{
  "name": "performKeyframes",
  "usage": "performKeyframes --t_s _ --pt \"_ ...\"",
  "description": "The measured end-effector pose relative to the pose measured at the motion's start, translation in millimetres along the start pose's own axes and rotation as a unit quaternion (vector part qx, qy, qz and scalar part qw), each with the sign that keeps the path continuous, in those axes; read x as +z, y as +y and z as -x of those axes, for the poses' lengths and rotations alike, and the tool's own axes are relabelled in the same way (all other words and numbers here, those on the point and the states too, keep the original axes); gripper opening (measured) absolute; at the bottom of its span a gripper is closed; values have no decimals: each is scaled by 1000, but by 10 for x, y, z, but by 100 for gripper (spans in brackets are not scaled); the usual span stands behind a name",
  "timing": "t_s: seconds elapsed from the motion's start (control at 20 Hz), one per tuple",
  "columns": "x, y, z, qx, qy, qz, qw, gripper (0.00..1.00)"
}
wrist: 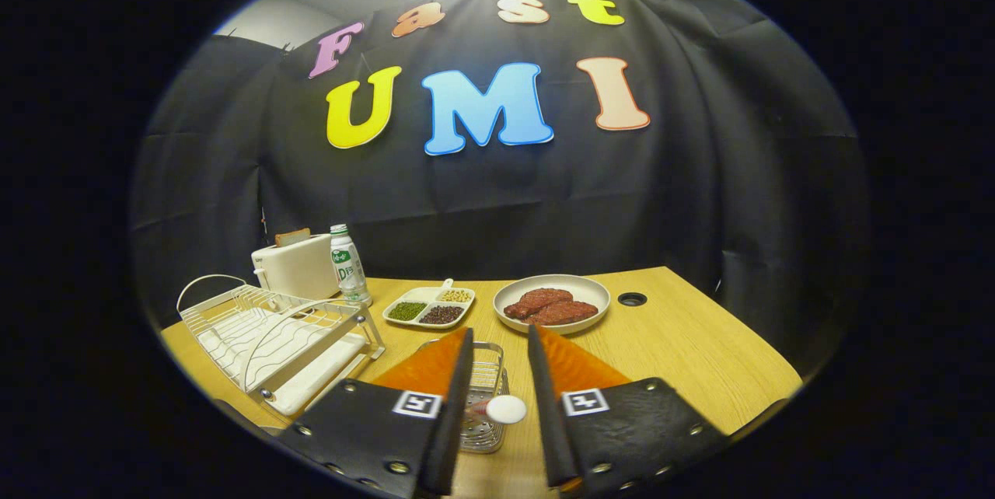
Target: Take the plate from the dish rack, then take the spoon from the basket and place it into the plate.
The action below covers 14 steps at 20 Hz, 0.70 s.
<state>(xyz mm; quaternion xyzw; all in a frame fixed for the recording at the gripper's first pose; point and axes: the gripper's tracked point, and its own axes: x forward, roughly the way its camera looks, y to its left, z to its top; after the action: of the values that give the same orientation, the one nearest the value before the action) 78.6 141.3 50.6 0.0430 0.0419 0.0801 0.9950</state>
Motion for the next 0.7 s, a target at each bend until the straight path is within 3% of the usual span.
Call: performKeyframes --t_s 0.05,0.15,0.35,0.7 --pt "12 64 -35 11 -3 -8 1000 27" --pt "44 80 2 4 1 -2 1000 16" --pt "216 249 132 16 9 9 1000 15" --pt "734 222 472 -24 5 42 999 15"
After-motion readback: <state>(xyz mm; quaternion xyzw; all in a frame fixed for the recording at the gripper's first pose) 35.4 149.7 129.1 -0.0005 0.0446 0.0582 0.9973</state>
